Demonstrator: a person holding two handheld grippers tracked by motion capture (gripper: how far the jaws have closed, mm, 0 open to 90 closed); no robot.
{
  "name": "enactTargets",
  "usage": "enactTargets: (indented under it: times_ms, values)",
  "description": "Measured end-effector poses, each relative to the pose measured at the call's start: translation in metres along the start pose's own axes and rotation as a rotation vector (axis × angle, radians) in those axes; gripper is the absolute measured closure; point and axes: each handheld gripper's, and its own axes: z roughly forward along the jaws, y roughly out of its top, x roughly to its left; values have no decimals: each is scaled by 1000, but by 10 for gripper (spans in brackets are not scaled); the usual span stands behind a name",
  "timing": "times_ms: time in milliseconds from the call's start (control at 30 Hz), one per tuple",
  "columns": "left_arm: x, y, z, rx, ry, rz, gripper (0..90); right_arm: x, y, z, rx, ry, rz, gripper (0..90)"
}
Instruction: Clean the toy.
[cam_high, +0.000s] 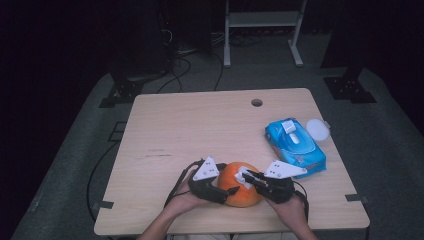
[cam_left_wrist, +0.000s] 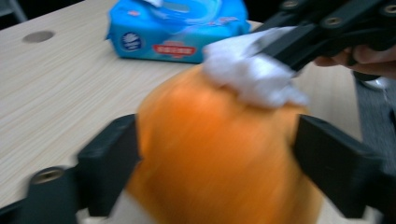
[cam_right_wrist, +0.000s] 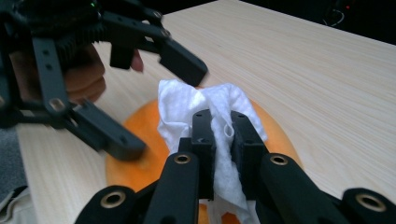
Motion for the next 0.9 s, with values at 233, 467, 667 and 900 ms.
enactTargets:
  times_ms: [233,467,667,900]
  values:
    - [-8,1,4,15,-36,-9,241,-5,0,-1,-7,-9,25,808]
    - [-12,2,2,18,-78,32,228,-11,-2,-6,-1,-9,26,808]
    - [-3,-2,6,-4,-48,-8,95,-17,-4,-8,11,-16,29,808]
    - [-22,1,12,47,-70,47,205,5,7,-6,-22,1,-36,809]
